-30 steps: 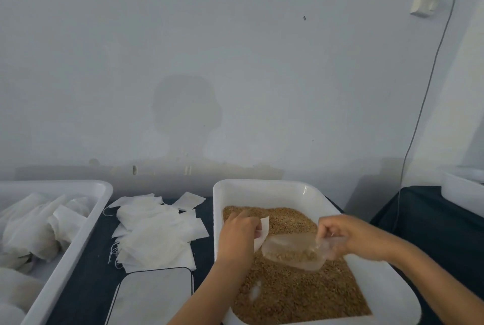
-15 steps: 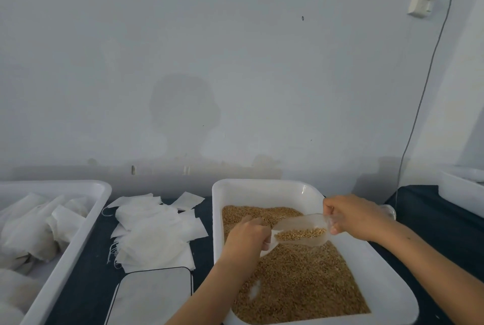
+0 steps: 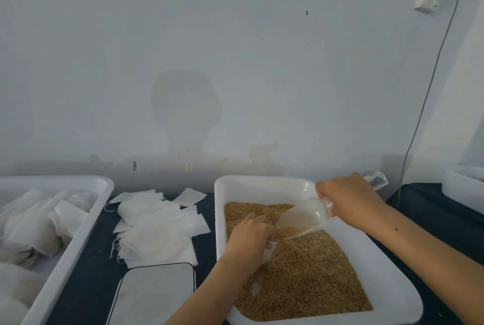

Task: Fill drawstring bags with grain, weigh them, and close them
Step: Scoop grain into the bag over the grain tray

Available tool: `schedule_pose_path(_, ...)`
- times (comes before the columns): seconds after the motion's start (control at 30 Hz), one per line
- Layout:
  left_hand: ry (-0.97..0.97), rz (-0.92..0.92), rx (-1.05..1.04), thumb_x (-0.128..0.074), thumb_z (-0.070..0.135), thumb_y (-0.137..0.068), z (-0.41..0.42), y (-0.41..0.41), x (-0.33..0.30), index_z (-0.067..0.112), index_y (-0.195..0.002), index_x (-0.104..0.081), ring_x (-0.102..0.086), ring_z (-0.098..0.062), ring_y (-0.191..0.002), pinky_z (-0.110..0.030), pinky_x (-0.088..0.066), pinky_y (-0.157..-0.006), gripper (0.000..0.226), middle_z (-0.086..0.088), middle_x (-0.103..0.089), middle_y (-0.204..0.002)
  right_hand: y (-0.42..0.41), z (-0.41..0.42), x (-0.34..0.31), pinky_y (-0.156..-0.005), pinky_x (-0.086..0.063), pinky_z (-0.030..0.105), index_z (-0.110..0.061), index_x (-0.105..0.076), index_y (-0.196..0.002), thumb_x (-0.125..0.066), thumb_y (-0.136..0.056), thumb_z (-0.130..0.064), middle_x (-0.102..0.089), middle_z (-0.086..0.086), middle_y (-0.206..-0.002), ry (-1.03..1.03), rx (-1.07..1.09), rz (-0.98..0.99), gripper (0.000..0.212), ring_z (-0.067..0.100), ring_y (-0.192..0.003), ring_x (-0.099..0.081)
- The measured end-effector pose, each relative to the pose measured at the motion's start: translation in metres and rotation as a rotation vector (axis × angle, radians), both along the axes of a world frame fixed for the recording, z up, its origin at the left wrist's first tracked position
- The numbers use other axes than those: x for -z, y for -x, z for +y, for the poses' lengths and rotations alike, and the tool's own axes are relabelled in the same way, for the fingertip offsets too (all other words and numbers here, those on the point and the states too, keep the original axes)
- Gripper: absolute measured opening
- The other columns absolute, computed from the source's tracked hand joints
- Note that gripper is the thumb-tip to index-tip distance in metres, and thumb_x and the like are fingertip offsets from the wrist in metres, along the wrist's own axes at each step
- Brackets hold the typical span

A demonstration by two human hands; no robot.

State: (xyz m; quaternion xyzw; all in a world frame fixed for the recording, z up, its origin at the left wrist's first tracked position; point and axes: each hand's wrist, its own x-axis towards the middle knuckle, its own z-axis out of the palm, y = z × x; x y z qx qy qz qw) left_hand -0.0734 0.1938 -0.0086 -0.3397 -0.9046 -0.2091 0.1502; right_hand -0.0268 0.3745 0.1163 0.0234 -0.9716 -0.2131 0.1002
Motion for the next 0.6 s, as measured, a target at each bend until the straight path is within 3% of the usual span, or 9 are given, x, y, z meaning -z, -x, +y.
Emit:
schedule_pose_path(0.17,-0.046,-0.021,-0.019,-0.056,0.009,-0.091,0.001,0.005,0.004,0.012,-0.096,-0.066,-0.040,-0.010,-0.094,-0.017,-0.030,-0.073,0.012,0.000,-0.060,-0.101,-0.002,0.003,-0.001,-0.084,-0.033,0.030,-0.029,-0.047,-0.091,-0.053,-0.084,-0.006,-0.058,-0.010,-0.084,-0.042,-0.030,0.075,0.025,0.013,-0.085,-0.058)
schedule_pose_path(0.3,-0.224,-0.115,-0.074,-0.051,0.007,-0.094,0.000,0.005,0.002,0.011,-0.100,-0.062,-0.051,-0.014,-0.091,-0.022,-0.042,-0.076,0.013,-0.001,-0.063,-0.100,-0.008,0.014,-0.005,-0.080,-0.032,0.029,-0.032,-0.039,-0.083,-0.053,-0.085,-0.011,-0.048,-0.012,-0.073,-0.028,0.017,0.088,0.025,0.011,-0.078,-0.051)
schedule_pose_path(0.4,-0.447,-0.231,-0.156,-0.048,0.007,-0.095,-0.005,0.005,-0.003,0.016,-0.095,-0.054,-0.052,-0.012,-0.078,-0.010,-0.037,-0.056,0.011,0.002,-0.058,-0.091,-0.016,0.020,-0.003,-0.076,-0.027,0.026,-0.033,-0.043,-0.084,-0.054,-0.087,-0.013,-0.052,-0.014,-0.080,0.006,0.088,0.012,0.023,0.011,-0.084,-0.052)
schedule_pose_path(0.5,-0.589,-0.356,-0.200,-0.047,0.006,-0.095,-0.010,0.007,-0.006,0.024,-0.080,-0.043,-0.044,-0.009,-0.071,-0.008,-0.032,-0.048,0.024,0.008,-0.049,-0.079,-0.019,0.015,0.022,-0.092,-0.035,0.027,-0.025,-0.056,-0.104,-0.055,-0.088,-0.010,-0.062,-0.008,-0.101,0.015,0.120,-0.097,0.021,0.012,-0.094,-0.058)
schedule_pose_path(0.6,-0.624,-0.422,-0.202,-0.048,0.007,-0.095,-0.011,0.006,-0.008,0.025,-0.073,-0.040,-0.041,-0.009,-0.066,-0.014,-0.031,-0.052,0.030,0.008,-0.047,-0.072,-0.017,0.007,0.052,-0.102,-0.036,0.029,-0.021,-0.061,-0.100,-0.057,-0.087,-0.007,-0.065,-0.006,-0.100,0.082,0.077,-0.172,0.020,0.012,-0.094,-0.061)
